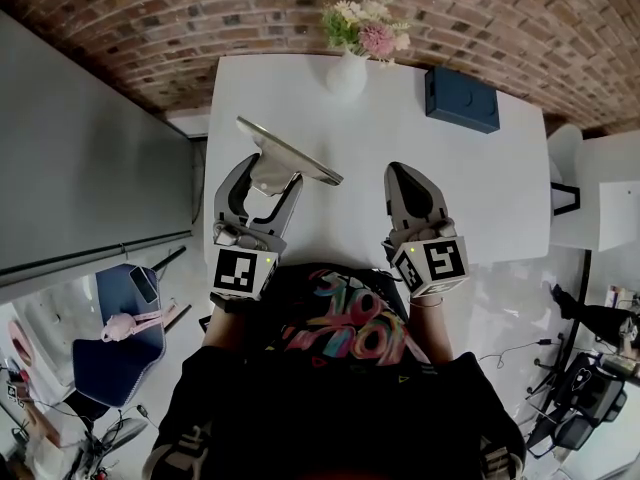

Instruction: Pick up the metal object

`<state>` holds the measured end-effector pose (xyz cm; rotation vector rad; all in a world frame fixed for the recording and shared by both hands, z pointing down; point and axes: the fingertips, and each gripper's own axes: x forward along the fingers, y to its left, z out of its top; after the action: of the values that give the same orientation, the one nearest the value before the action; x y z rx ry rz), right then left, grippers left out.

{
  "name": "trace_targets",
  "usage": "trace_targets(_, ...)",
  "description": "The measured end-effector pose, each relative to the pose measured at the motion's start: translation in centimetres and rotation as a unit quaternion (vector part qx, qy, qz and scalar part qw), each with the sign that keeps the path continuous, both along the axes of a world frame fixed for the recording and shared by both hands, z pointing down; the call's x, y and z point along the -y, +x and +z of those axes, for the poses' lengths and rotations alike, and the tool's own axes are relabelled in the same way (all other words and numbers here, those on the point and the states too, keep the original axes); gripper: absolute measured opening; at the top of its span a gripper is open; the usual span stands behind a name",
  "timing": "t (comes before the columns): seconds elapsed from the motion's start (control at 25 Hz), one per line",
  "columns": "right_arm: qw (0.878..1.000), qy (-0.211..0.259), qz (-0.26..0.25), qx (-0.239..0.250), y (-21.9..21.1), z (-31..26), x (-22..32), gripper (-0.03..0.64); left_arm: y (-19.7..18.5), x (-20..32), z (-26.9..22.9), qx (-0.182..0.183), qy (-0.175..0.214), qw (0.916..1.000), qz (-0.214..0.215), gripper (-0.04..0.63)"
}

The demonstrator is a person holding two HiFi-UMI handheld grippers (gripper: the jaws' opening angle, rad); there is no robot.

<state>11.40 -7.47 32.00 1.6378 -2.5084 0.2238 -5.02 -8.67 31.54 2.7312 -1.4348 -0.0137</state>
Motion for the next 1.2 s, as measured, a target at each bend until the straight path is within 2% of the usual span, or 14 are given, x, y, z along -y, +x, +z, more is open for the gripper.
trace_targets(0.24,1.000,-0.005,0.005,0.005,0.4,0.5,-0.2,0.018,0.0,-0.3,1.0,0.000,-0.015,0.9999,0.001,0.299)
trace_targets(0.4,1.000,-0.006,0.008,0.007,0.6,0.7,-0.6,0.018,0.0,-0.5,1.7,0.016,-0.023,0.9996,0.007,0.299)
trace_targets(0.88,1.000,-0.009,0.011,0.007,1.1,1.1,-1.1,0.018,0.4,-0.7,1.4,0.013,-0.019,0.9997,0.009,0.299)
trace_targets(1.04,1.000,0.001,0.007,0.012,1.1,0.7,-1.3,0.018,0.5,-0.9,2.4,0.048,-0.028,0.9981,0.025,0.299)
trace_targets(1.2,1.000,0.001,0.003,0.009,1.0,0.7,-1.3,0.017,0.5,-0.7,2.0,0.030,-0.023,0.9991,0.019,0.299)
